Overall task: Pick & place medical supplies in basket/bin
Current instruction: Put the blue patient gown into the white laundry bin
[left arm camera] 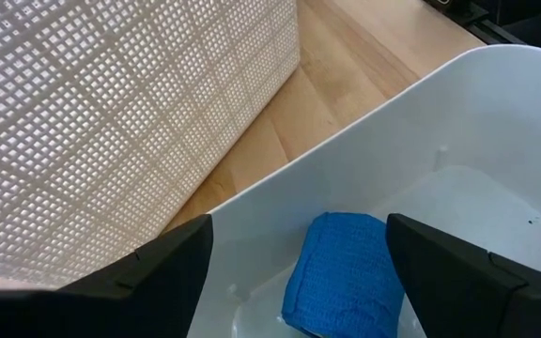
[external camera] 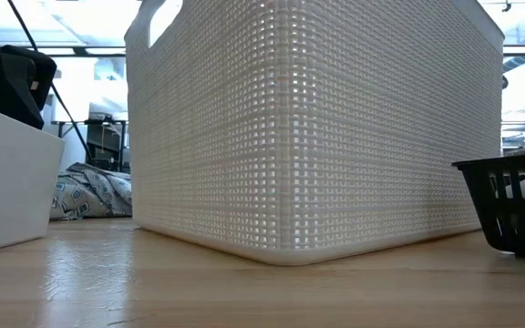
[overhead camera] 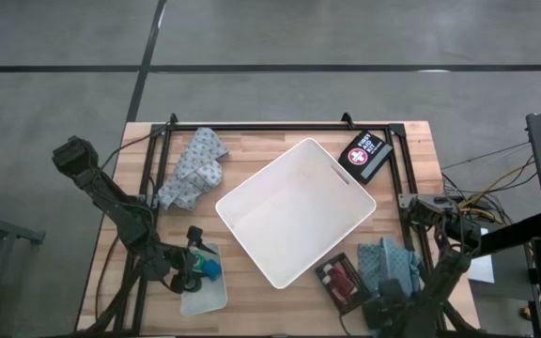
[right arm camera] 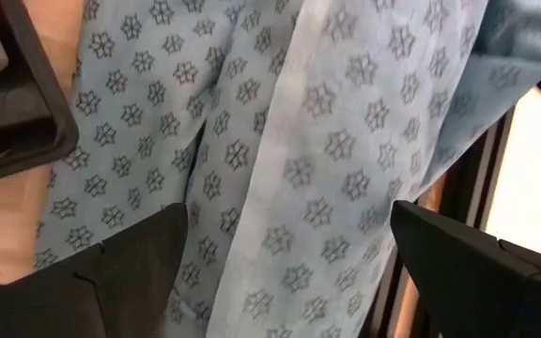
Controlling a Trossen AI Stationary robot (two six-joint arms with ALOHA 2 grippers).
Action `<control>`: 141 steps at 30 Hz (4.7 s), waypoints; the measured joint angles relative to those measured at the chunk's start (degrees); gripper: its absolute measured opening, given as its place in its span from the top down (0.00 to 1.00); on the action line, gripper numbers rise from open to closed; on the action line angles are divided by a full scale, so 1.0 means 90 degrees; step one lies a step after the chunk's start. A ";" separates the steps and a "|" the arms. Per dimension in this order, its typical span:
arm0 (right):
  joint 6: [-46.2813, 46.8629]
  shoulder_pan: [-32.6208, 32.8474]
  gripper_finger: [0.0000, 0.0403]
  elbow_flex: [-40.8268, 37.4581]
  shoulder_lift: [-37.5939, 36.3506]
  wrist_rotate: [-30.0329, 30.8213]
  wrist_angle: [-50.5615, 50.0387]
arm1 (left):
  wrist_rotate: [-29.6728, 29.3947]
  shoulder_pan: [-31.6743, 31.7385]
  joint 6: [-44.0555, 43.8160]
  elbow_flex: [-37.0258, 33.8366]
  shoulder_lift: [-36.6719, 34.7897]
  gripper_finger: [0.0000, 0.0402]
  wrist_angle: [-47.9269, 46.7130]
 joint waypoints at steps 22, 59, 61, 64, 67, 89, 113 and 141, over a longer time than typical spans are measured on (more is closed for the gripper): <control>0.0055 0.0472 0.09 0.0004 0.0816 0.0365 0.0188 | 0.0002 0.0001 0.0000 0.0000 0.0001 0.20 -0.0032; -0.0025 0.0470 0.76 0.0039 0.0823 0.0653 0.0352 | 0.0000 0.0001 -0.0002 0.0000 -0.0001 0.20 -0.0032; -0.0025 0.0470 0.76 0.0036 0.0816 0.0655 0.0350 | 0.0000 -0.0001 -0.0002 0.0000 0.0001 0.20 -0.0032; -0.0024 0.0470 0.77 0.0030 0.0775 0.0656 0.0350 | 0.0000 -0.0001 -0.0002 0.0000 0.0001 0.20 -0.0033; -0.0002 0.0470 0.77 0.0025 0.0718 0.0659 0.0311 | 0.0000 0.0000 -0.0002 0.0000 0.0000 0.20 -0.0033; -0.0001 0.0440 0.77 0.0861 0.0653 0.0742 -0.0993 | 0.0000 0.0001 -0.0002 0.0000 -0.0001 0.20 -0.0046; -0.0416 0.0472 0.75 0.2580 0.0648 0.0482 -0.1005 | 0.0000 0.0001 0.0000 0.0000 -0.0001 0.20 -0.0046; -0.0057 0.0564 0.75 0.4153 0.0595 0.0477 -0.1007 | 0.0000 0.0000 -0.0002 0.0000 0.0001 0.20 -0.0121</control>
